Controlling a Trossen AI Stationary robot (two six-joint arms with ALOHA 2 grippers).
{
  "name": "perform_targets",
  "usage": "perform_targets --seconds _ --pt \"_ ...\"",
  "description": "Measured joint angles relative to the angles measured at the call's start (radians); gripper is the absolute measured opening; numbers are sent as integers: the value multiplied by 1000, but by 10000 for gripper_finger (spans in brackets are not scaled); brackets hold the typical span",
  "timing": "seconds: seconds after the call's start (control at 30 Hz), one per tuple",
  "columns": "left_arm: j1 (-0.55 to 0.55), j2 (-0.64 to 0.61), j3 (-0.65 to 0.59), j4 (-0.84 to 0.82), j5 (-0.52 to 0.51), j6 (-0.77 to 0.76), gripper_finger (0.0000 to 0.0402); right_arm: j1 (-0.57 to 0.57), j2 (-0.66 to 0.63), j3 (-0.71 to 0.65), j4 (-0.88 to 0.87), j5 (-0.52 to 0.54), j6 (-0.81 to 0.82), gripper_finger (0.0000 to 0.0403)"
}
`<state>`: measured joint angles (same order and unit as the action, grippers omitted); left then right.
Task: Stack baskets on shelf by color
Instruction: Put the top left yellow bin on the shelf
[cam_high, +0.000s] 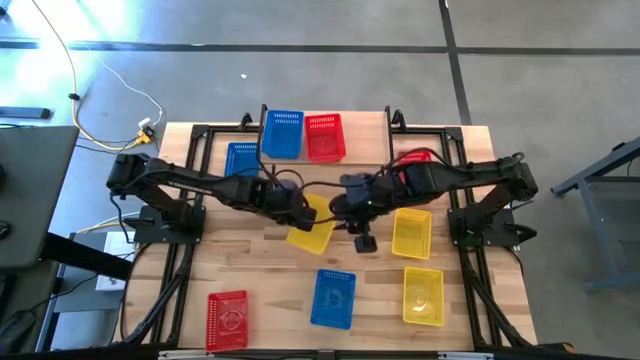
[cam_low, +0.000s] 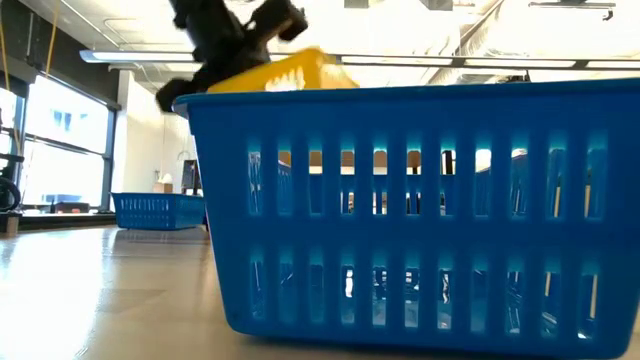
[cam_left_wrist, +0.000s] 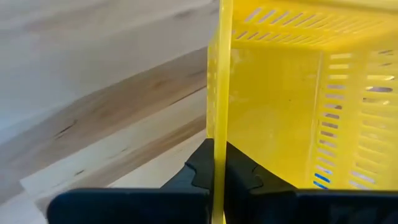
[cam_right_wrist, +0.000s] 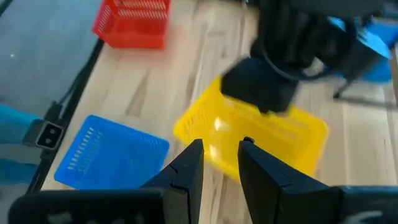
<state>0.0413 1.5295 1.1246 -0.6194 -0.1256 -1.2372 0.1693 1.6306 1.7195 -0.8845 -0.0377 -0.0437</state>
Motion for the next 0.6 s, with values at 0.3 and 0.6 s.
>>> perform_targets --seconds 0.3,0.6 --pt "-12 5 224 -287 -140 -26 0 39 9 1 144 59 -27 87" --pt "-12 5 334 -458 -245 -114 0 49 88 1 117 82 -95 87"
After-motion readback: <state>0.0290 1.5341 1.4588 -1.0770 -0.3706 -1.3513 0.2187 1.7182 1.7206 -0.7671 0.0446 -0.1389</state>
